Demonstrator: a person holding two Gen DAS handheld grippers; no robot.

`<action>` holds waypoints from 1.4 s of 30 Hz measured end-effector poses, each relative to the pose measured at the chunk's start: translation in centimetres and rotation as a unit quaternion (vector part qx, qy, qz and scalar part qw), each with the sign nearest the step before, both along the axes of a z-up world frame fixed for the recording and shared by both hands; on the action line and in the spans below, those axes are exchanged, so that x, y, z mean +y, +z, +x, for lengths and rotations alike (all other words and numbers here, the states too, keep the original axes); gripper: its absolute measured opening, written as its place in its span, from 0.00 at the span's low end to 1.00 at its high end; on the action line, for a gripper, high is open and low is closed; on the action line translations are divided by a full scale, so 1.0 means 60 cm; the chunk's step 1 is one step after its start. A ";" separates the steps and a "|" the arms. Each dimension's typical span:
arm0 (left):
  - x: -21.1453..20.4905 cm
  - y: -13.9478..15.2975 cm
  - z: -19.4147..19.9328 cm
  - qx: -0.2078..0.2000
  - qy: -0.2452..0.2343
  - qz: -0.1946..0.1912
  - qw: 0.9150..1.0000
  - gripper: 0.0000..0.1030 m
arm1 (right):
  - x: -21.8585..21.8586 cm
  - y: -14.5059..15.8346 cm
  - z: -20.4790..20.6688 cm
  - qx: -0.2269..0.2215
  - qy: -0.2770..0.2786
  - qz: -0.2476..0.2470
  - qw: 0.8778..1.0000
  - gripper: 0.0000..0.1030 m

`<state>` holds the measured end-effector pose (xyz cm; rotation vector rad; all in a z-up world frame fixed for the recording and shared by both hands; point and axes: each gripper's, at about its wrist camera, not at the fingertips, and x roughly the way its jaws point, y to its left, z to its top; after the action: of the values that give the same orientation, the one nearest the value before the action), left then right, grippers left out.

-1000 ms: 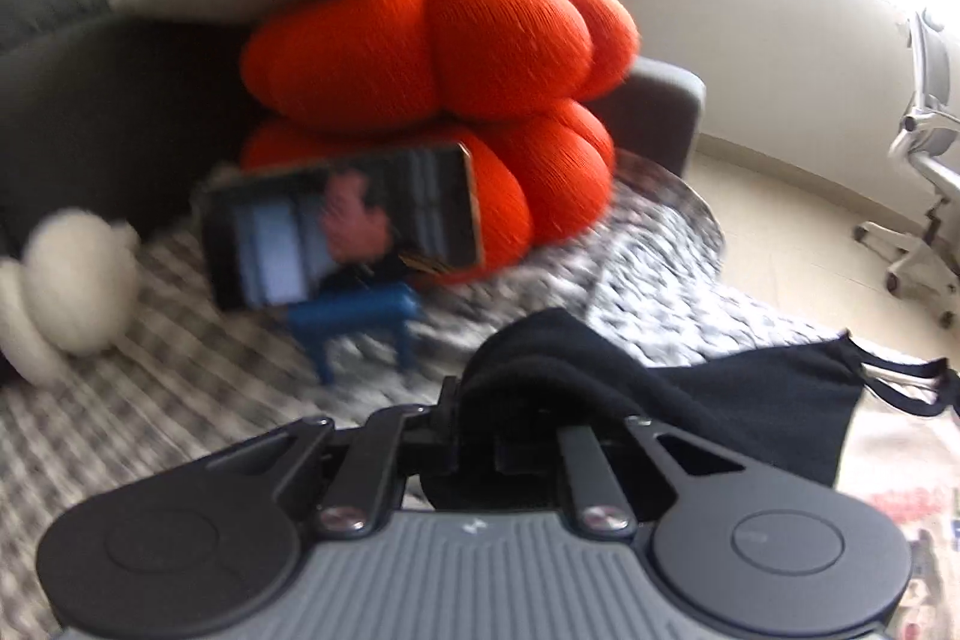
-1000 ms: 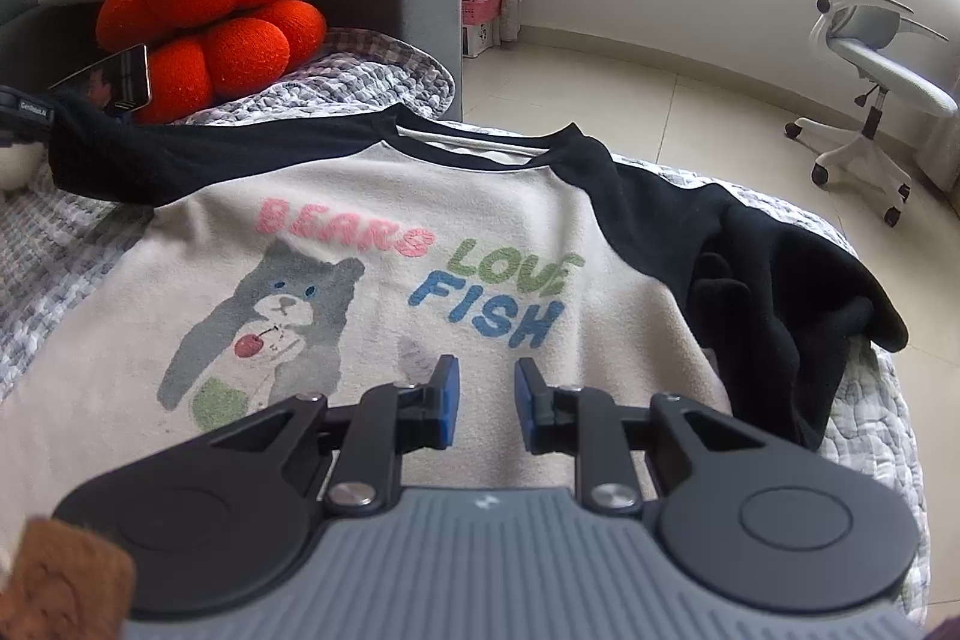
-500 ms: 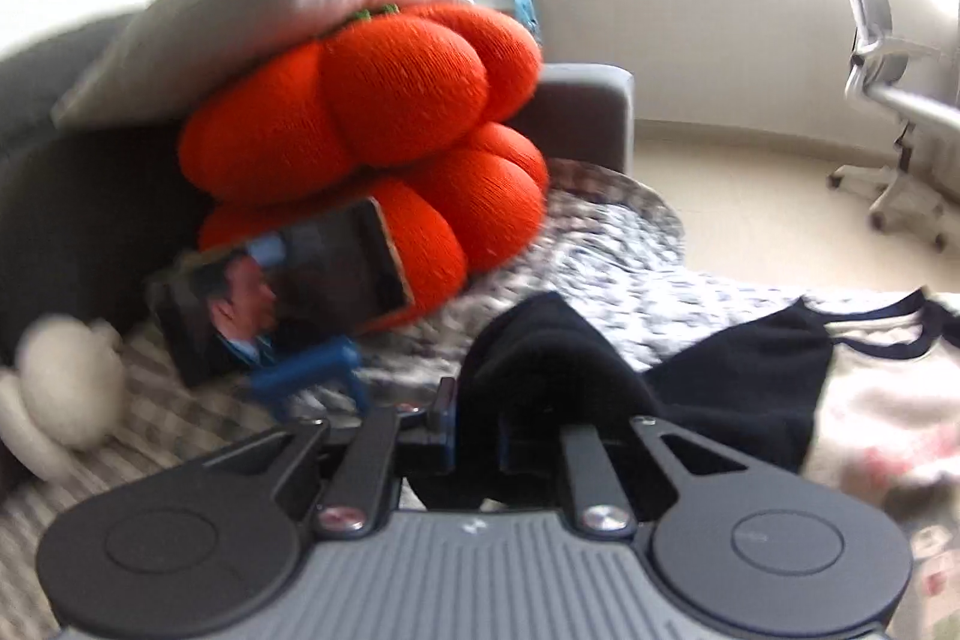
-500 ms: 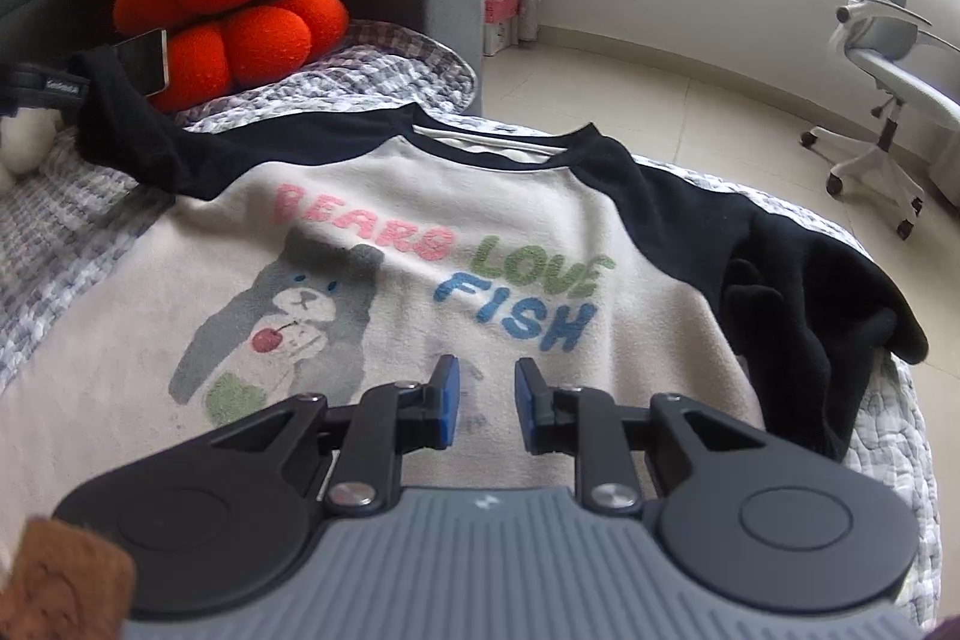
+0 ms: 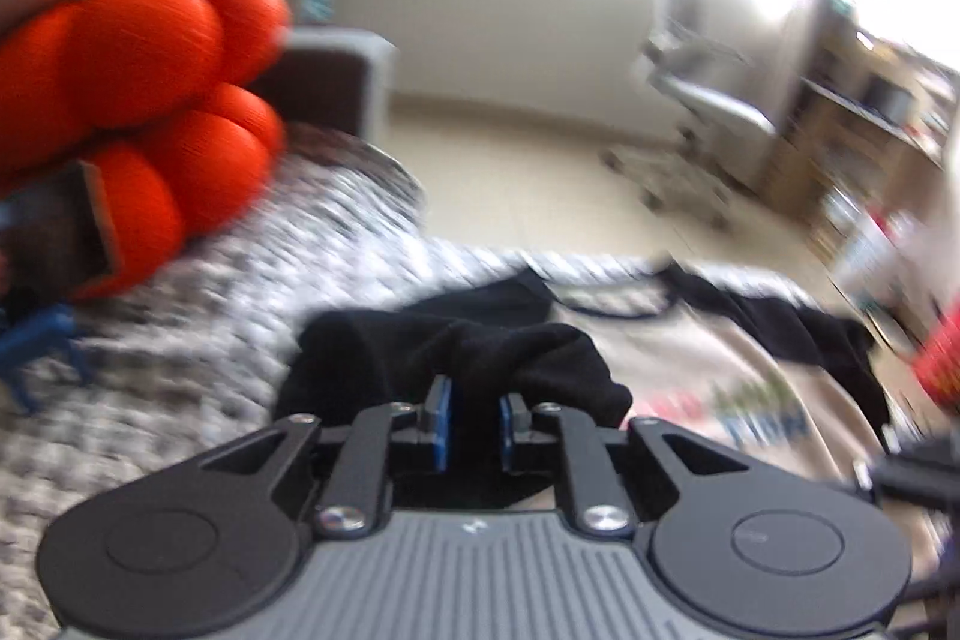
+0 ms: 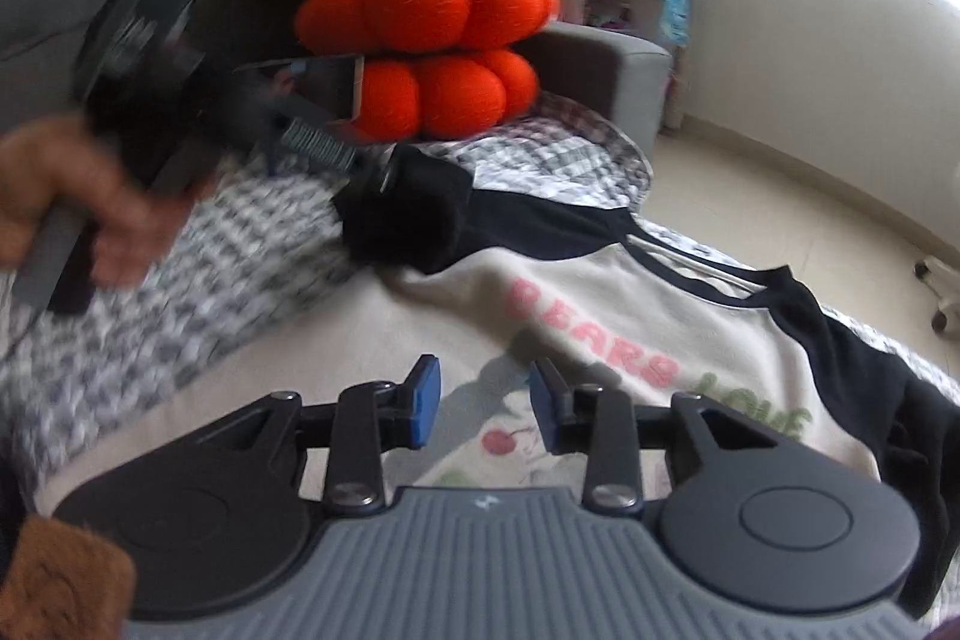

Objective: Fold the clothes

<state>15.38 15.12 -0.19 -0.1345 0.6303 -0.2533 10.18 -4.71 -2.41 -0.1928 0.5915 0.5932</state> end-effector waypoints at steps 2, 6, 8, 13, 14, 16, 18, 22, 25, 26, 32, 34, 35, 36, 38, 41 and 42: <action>0.002 -0.002 -0.003 0.008 -0.025 -0.010 1.000 0.41 | -0.018 0.003 0.027 0.014 -0.048 0.018 0.999 0.36; 0.006 -0.007 -0.009 0.023 -0.075 -0.031 0.996 0.62 | -0.066 -0.003 0.070 0.044 -0.121 0.055 0.990 0.36; 0.008 -0.009 -0.012 0.030 -0.099 -0.042 0.994 0.62 | -0.069 -0.004 0.073 0.045 -0.123 0.058 0.990 0.36; 0.086 -0.018 -0.006 0.046 -0.024 -0.134 0.990 0.60 | -0.027 0.010 0.060 0.004 -0.074 0.031 0.997 0.36; 0.099 -0.018 -0.005 0.044 -0.003 -0.145 0.988 0.60 | -0.016 0.016 0.056 -0.008 -0.060 0.027 0.998 0.36; 0.119 -0.025 -0.002 0.054 0.043 -0.162 0.984 0.60 | 0.017 0.030 0.044 -0.036 -0.012 0.018 0.999 0.36; 0.134 -0.036 0.005 0.074 0.085 -0.168 0.979 0.60 | 0.066 0.034 0.030 -0.064 0.046 -0.009 0.997 0.36; 0.155 -0.045 0.008 0.092 0.151 -0.169 0.970 0.60 | 0.164 0.013 0.013 -0.094 0.138 -0.070 0.984 0.36; 0.174 -0.043 -0.002 0.094 0.198 -0.151 0.964 0.60 | 0.230 -0.013 0.020 -0.103 0.166 -0.119 0.974 0.36; 0.179 -0.043 -0.006 0.096 0.217 -0.140 0.961 0.60 | 0.246 -0.020 0.028 -0.110 0.159 -0.133 0.972 0.36; 0.221 -0.055 -0.030 0.117 0.294 -0.090 0.944 0.61 | 0.310 -0.058 0.075 -0.136 0.107 -0.210 0.962 0.04; 0.241 -0.059 -0.038 0.119 0.304 -0.105 0.939 0.61 | 0.309 -0.043 0.086 -0.129 0.100 -0.195 0.967 0.05; 0.245 -0.058 -0.043 0.117 0.304 -0.111 0.939 0.61 | 0.302 -0.024 0.090 -0.123 0.100 -0.168 0.973 0.05; 0.249 -0.057 -0.048 0.115 0.304 -0.116 0.939 0.61 | 0.291 0.003 0.092 -0.114 0.102 -0.124 0.981 0.05; 0.249 -0.052 -0.059 0.109 0.291 -0.127 0.942 0.61 | 0.262 0.058 0.101 -0.093 0.104 -0.026 0.990 0.05; 0.222 -0.040 -0.069 0.090 0.228 -0.126 0.961 0.62 | 0.211 0.125 0.111 -0.077 0.099 0.093 0.988 0.04; 0.211 -0.036 -0.070 0.082 0.207 -0.118 0.968 0.65 | 0.202 0.133 0.113 -0.076 0.093 0.106 0.987 0.04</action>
<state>11.20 27.81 -2.35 -0.5137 0.7194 0.0901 16.94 7.38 5.58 -0.0913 0.3610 0.8091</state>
